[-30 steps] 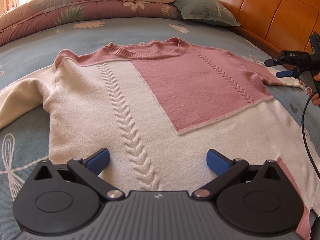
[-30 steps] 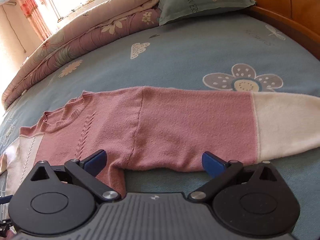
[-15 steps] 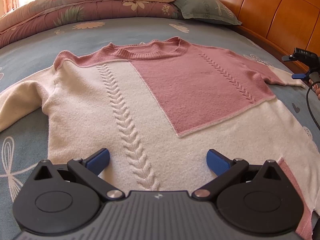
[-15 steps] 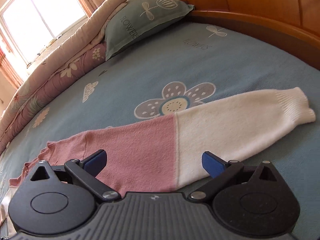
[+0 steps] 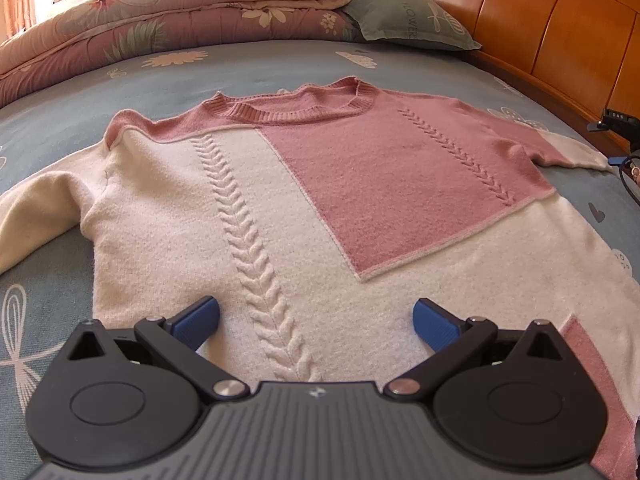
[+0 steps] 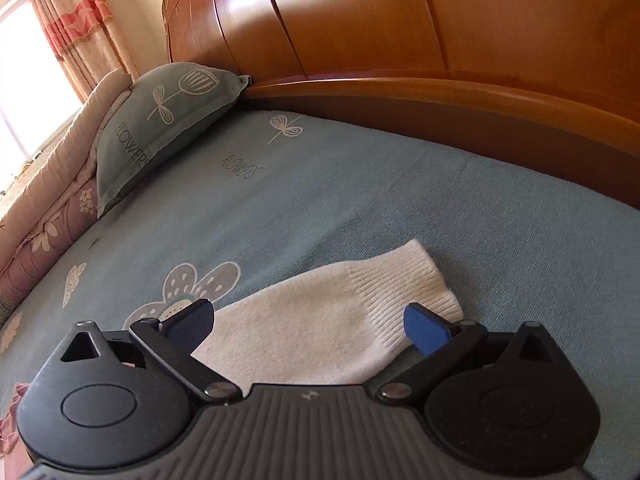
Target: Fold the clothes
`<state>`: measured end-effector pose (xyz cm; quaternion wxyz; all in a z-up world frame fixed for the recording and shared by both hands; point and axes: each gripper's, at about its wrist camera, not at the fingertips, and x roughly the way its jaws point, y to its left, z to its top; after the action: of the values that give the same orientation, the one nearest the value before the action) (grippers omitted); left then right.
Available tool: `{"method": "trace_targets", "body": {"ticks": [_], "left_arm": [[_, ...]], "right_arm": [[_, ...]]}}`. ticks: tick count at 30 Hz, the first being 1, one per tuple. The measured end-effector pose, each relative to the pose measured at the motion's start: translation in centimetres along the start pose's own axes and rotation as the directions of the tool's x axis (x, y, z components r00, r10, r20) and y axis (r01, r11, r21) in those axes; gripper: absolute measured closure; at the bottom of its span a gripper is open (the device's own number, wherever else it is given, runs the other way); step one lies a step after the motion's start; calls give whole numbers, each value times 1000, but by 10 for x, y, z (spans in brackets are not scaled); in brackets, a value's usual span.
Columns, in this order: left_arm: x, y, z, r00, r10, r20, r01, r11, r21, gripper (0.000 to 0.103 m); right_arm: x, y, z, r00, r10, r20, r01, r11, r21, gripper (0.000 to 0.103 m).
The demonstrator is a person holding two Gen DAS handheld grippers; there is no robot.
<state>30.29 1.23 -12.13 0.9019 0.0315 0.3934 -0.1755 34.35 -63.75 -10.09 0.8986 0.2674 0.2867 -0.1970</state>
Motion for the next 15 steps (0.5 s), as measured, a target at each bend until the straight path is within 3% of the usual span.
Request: {"method": "trace_targets", "body": {"ticks": [5,11,13,15], "left_arm": [[0,-1,-1,1000,3,7,-3,1000,8,1],[2,-2,-1,1000,11,13,-12,1000,14,1],[2,-2,-2,1000,10,17,-10,1000,16,1],[1,-1,-1,1000,7,14,-8,1000,15,1]], "right_arm": [[16,-5,3,999,30,-39,-29,999,18,0],[27,0,-1,996,-90,30,92,993,-80,0],[24,3,0,981,-188,49,192,978,-78,0],[14,5,-3,987,-157,23,157,987,-32,0]]}}
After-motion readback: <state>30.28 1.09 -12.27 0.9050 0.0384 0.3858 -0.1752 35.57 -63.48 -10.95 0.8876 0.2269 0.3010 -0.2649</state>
